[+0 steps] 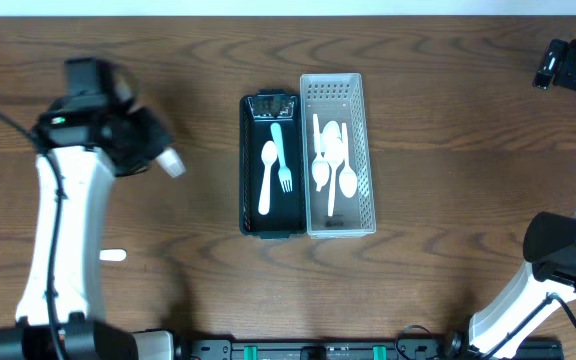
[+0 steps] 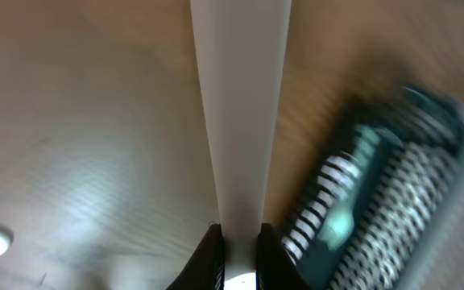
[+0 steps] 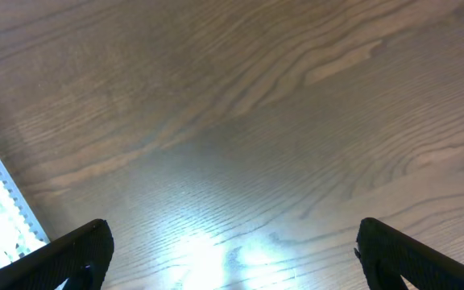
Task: Pack container
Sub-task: 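Place the fork into the green basket and release it, then move the left gripper to the last white fork and grasp it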
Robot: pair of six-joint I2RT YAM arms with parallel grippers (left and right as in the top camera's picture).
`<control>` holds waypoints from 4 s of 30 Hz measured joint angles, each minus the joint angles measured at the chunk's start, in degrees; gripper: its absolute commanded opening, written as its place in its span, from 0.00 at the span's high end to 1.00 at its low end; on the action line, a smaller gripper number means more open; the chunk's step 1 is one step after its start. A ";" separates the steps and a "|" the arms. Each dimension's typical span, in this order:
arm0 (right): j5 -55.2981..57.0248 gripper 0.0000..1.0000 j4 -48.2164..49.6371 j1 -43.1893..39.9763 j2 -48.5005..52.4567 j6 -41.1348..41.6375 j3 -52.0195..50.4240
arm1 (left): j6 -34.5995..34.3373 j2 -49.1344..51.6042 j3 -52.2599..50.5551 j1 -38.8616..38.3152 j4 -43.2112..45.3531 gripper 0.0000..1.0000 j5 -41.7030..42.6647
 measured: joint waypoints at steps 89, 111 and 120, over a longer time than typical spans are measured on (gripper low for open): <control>-0.20 0.01 0.63 0.00 -0.02 0.00 0.00 | -11.89 19.78 -18.45 48.59 13.97 0.02 -10.14; -1.51 0.01 -0.35 0.00 0.00 0.00 0.00 | -8.61 20.00 -18.45 41.66 17.20 0.00 -10.08; -1.51 0.01 -0.39 0.00 -0.02 0.00 0.00 | -9.18 20.00 -18.45 41.66 17.22 0.29 -10.10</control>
